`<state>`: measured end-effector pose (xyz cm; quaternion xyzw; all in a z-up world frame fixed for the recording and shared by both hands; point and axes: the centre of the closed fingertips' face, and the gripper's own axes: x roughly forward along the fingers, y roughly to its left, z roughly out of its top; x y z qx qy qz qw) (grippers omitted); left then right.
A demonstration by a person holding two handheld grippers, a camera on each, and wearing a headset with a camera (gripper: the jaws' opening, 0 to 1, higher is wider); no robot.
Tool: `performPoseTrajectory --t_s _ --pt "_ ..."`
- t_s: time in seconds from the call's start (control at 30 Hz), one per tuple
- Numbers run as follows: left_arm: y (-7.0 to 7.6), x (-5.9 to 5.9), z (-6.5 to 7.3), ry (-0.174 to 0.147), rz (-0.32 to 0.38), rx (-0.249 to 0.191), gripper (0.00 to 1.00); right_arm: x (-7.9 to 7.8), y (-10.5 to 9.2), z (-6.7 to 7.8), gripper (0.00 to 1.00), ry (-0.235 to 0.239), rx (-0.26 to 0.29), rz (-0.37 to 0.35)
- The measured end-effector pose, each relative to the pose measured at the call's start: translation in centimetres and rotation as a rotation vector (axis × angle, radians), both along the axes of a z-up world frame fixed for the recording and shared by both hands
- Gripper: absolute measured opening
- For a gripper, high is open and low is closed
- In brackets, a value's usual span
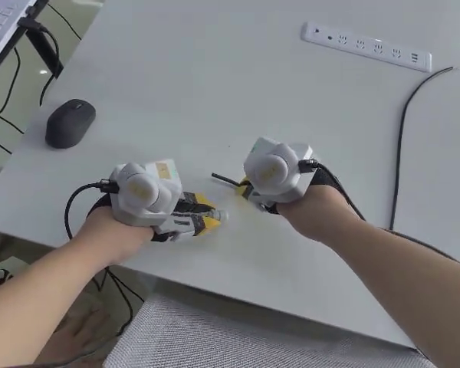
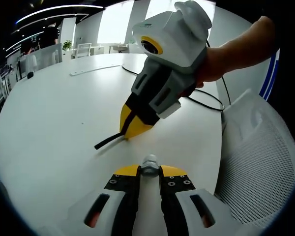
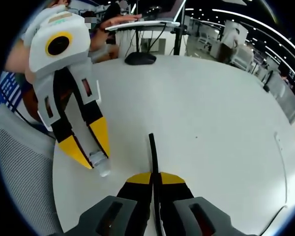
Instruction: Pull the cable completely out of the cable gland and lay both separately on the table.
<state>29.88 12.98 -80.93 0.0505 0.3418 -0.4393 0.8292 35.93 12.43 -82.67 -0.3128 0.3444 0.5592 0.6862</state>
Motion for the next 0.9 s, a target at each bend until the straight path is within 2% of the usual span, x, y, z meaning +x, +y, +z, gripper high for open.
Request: performPoseTrajectory --t_s 0.57,0.73,0.9 --pt "0.34 0.13 -0.73 0.011 -0.003 0.008 0.16 0.1 0.08 -0.08 0.01 -0.002 0.009 0.022" --pt "0.35 -0.14 -0.89 0.012 -0.016 0.028 0.16 0.1 0.13 -0.05 0.02 -0.009 0.002 0.038" --pt "0.32 0.06 -0.79 0.012 -0.01 0.022 0.17 0.26 0.11 -0.03 0.03 -0.02 0.002 0.046"
